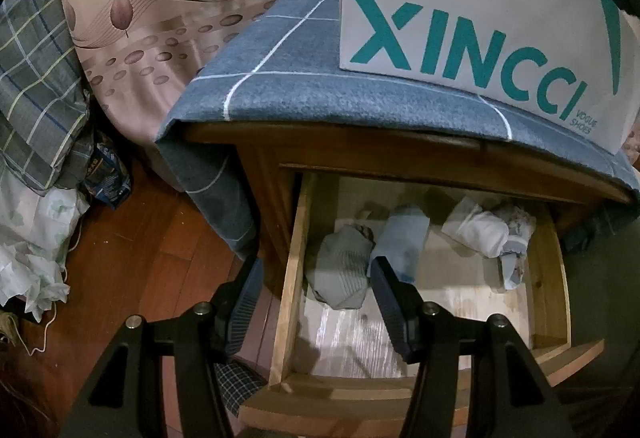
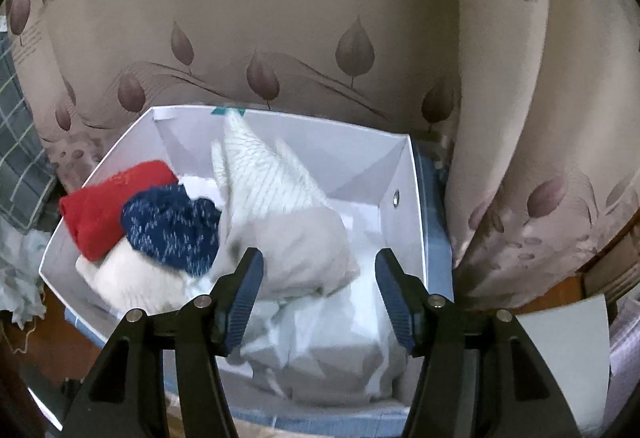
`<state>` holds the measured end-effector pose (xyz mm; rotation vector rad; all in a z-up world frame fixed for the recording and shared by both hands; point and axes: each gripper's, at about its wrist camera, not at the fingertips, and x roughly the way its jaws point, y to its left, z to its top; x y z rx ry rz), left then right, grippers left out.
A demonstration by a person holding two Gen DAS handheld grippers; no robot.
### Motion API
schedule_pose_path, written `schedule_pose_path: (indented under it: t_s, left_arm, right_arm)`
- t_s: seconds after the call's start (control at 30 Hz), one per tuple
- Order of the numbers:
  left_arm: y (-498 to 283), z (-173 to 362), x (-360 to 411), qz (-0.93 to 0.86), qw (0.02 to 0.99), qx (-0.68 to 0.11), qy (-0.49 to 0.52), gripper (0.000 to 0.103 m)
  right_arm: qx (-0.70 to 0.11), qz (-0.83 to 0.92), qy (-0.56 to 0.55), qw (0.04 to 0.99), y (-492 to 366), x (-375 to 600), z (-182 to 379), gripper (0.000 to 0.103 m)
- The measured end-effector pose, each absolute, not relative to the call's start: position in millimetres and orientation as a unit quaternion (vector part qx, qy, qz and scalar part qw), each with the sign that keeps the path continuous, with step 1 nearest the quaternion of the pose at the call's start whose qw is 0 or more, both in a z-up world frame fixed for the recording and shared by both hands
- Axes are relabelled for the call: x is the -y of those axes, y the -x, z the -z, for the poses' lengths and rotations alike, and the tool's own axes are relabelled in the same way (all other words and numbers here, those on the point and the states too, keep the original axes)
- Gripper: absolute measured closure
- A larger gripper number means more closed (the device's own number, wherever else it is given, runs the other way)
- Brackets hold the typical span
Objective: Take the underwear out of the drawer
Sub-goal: 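Move the right tool back down into the drawer toward a white sock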
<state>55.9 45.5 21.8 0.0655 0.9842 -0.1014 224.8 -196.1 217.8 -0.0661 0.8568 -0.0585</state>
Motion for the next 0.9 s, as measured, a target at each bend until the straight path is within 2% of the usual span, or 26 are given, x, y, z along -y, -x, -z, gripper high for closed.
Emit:
schedule_pose_path:
  t_s: [0.2, 0.43, 0.6, 0.77, 0.9]
  left_arm:
    - [-57, -21, -48, 0.044, 0.88, -0.471, -0.032, 0.046]
    - [-57, -23, -57, 0.037, 0.88, -0.473, -0.015, 0.046]
    - [-56, -27, -62, 0.034, 0.883, -0.468, -0.005, 0.046]
    - [-57, -26, -69, 0.023, 0.881, -0.472, 0.004, 0.046]
    - [-56, -27, -76, 0.019, 0.882, -0.471, 0.011, 0.046]
  right_arm:
    - [-0.38, -0.039, 0.05, 0.923, -189, 185, -231, 0.048]
    - [-0.375, -0.136, 0.131, 0.908, -89, 156, -228, 0.049]
    - [-0.426, -0.17, 0.176, 0.871, -48, 140, -179, 0.05]
    - [-0.482, -0.164, 0.212, 0.834, -50, 128, -107, 0.064]
    - [-0.5, -0.159, 0.236, 0.818, -68, 121, -59, 0.067]
